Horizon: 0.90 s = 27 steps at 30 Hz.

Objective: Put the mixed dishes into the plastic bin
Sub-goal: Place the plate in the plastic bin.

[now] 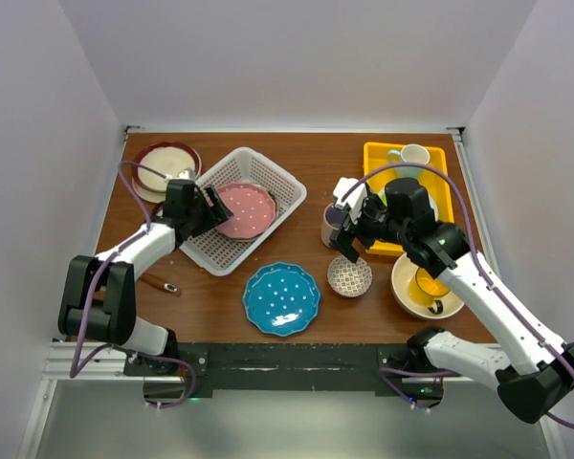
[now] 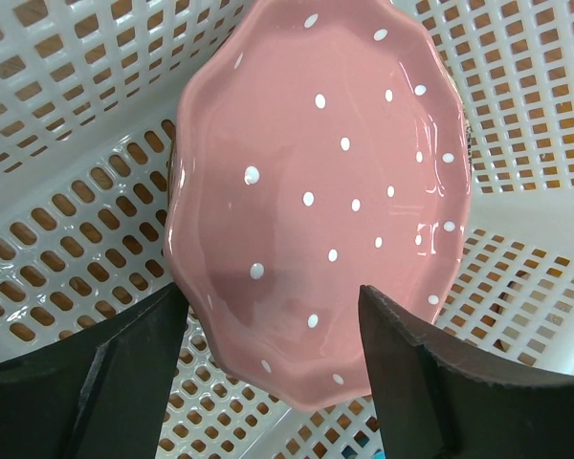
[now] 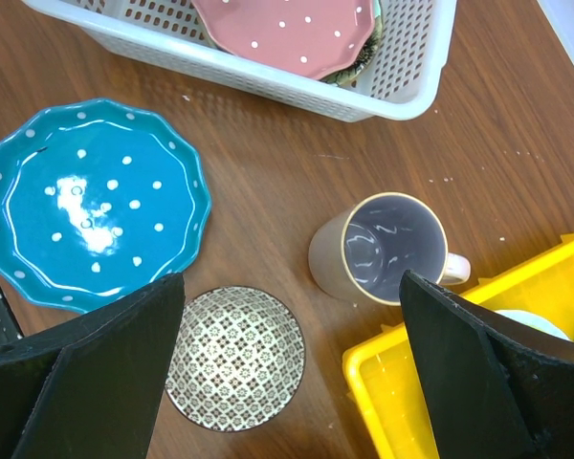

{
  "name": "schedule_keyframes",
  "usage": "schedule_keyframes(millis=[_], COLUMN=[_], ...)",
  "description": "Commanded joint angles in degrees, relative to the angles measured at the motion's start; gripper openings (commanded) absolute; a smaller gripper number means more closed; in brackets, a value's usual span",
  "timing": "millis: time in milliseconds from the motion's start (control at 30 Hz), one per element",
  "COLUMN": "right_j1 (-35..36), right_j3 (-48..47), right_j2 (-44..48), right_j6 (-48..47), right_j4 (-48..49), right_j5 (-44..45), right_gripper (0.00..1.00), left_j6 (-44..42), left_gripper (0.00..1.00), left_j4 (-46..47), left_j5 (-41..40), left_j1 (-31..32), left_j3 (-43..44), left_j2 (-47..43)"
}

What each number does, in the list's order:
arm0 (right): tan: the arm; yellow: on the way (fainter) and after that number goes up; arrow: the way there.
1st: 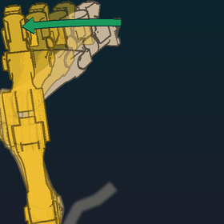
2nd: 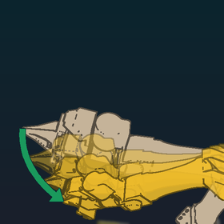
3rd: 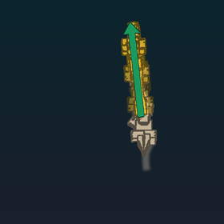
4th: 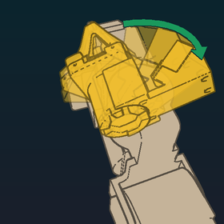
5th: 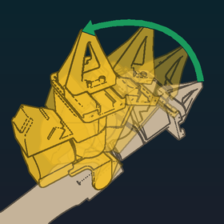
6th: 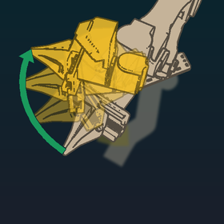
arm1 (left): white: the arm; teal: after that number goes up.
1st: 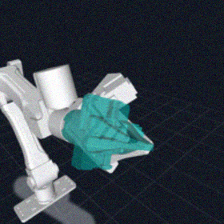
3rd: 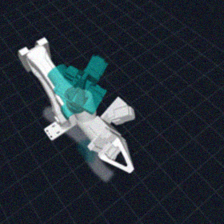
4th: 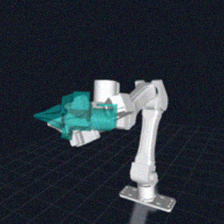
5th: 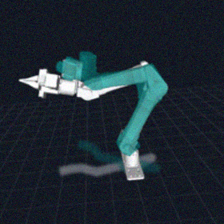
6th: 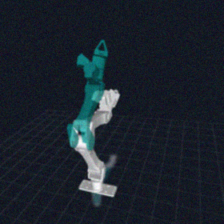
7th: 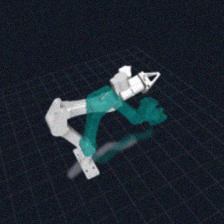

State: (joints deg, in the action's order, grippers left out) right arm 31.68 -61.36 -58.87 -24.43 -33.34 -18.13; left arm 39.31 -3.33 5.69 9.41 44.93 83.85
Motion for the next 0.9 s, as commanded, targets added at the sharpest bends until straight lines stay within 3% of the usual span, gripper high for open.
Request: schedule_keyframes(millis=[0, 867], right_j1=[-0.48, -0.48], right_j3=[-0.25, -1.65], right_j2=[0.34, -0.37], right_j6=[-0.01, -3.69], right_j4=[0.65, -2.42], right_j5=[-1.82, -8.06], right_gripper=[0.98, 0.98], left_j6=[-1.52, -2.31], left_gripper=[0.76, 0.77], left_j4=[3.42, -1.94], left_j5=[0.19, -1.12], left_j1=[0.35, 0.26], left_j3=[1.66, 1.57], left_j2=[-2.29, -13.45])
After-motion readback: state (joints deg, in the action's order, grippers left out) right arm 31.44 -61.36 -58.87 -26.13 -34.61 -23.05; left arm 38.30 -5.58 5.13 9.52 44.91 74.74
